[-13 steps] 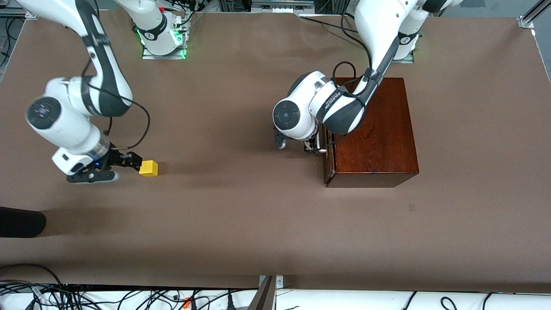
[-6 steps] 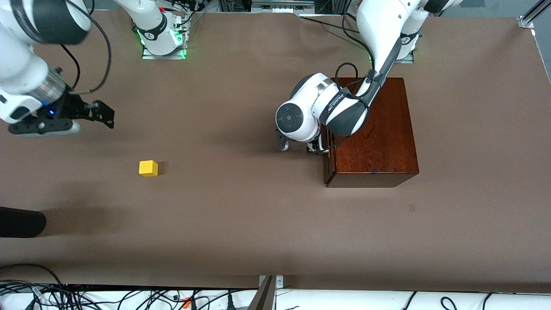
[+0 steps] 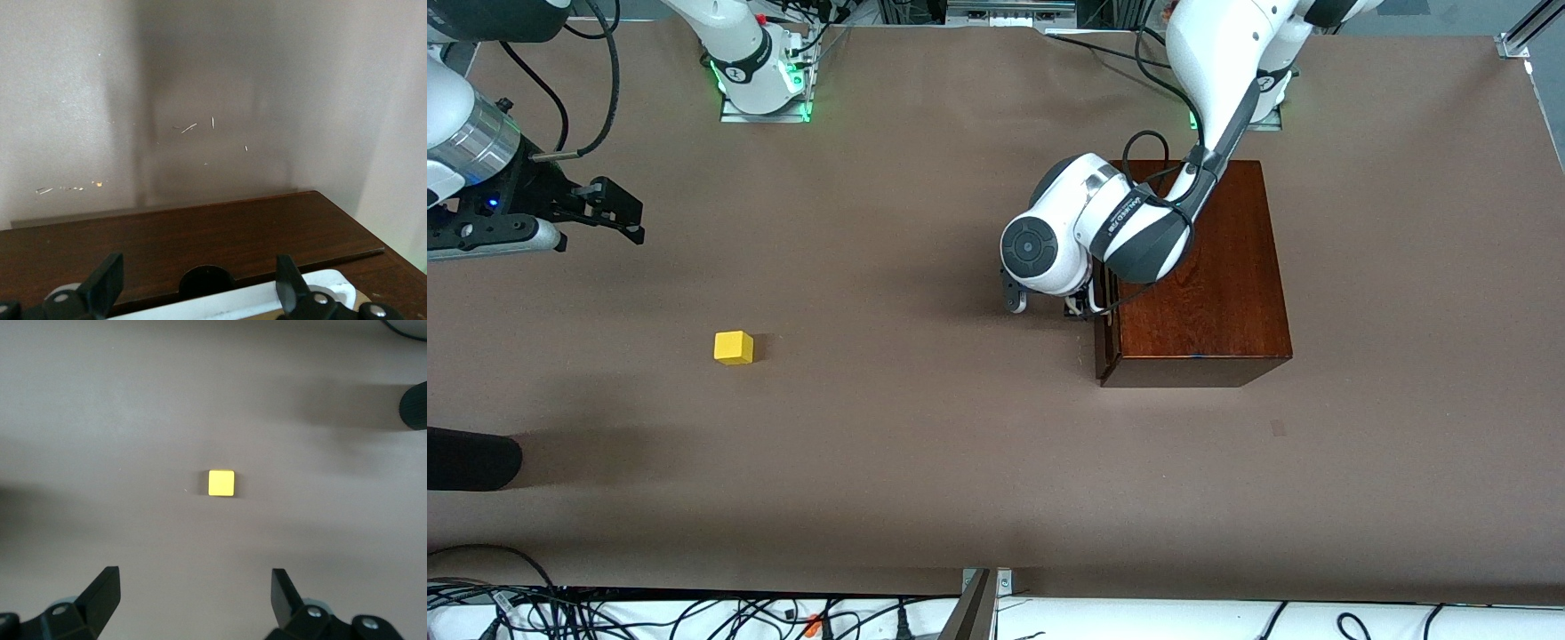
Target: Open drawer, take yellow block, close drawer
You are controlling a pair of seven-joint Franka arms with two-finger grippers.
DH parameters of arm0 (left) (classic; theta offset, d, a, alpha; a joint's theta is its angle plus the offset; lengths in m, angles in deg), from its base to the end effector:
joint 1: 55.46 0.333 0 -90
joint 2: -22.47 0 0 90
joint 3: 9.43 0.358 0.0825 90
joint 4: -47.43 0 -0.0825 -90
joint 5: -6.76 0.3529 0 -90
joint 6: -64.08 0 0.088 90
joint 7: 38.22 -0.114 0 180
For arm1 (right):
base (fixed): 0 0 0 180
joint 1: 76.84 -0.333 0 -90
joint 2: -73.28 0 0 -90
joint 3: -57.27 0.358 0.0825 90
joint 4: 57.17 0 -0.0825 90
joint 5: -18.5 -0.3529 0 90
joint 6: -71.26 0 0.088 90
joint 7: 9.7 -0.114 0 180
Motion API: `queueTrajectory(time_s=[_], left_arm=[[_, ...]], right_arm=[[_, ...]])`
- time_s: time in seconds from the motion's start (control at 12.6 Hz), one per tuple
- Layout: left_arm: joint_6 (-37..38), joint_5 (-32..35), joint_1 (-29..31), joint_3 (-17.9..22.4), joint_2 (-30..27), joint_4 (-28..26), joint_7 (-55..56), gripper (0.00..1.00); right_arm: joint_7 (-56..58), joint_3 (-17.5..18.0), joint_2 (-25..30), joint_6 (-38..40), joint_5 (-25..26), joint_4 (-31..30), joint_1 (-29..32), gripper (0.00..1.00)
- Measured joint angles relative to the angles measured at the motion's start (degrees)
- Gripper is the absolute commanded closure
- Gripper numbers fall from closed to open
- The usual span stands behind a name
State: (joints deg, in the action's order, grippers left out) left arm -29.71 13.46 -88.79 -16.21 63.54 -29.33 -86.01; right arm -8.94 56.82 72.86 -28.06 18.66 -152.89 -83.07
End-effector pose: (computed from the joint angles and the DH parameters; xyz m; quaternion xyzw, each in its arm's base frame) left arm 0.5415 -0.4153 0.3190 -0.6977 0.6860 0.2062 0.0015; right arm 0.5363 0.0540 0.6257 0.9980 0.0572 0.0278 0.0002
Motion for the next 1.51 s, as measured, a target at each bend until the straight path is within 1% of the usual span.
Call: queueTrajectory(time_s=[0.24, 0.32, 0.56, 0.87, 1.03, 1.19, 1.35, 1.51], left_arm=[[-0.3, 0.0, 0.0, -0.2, -0.6, 0.7, 0.4, 0.0], [-0.3, -0.6, -0.1, -0.3, -1.5, 1.0, 2.2, 0.0], [-0.1, -5.6, 0.6, 0.1, -6.1, 1.6, 11.0, 0.0], [5.9, -6.9, 7.0, 0.2, -14.3, 1.9, 27.0, 0.0], [10.7, -7.0, 9.8, 0.4, -18.4, 2.1, 30.1, 0.0], [12.8, -7.0, 12.5, 2.0, -21.7, 2.3, 30.9, 0.0], [12.0, -7.9, 15.3, 4.6, -25.0, 1.7, 31.2, 0.0], [4.7, -9.3, 20.6, 5.4, -30.1, -4.3, 33.8, 0.0]], right_arm=[[0.0, 0.0, -0.1, 0.0, 0.0, 0.9, 0.0, 0.0], [0.0, -0.1, -0.1, 0.0, 0.0, 1.1, 0.0, 0.0], [0.0, -0.2, -0.2, 0.1, 0.0, 1.4, 0.0, 0.0], [0.0, 0.0, -0.3, 1.9, 0.0, 1.5, 0.0, 0.0], [0.0, 0.0, -0.3, 2.1, 0.0, 1.6, 0.0, 0.0], [0.0, 0.0, -0.3, 2.2, 0.0, 1.6, 0.0, 0.0], [0.0, 0.0, -0.3, 2.3, 0.0, 1.6, 0.0, 0.0], [0.0, 0.0, -0.4, 2.3, 0.0, 1.6, 0.0, 0.0]])
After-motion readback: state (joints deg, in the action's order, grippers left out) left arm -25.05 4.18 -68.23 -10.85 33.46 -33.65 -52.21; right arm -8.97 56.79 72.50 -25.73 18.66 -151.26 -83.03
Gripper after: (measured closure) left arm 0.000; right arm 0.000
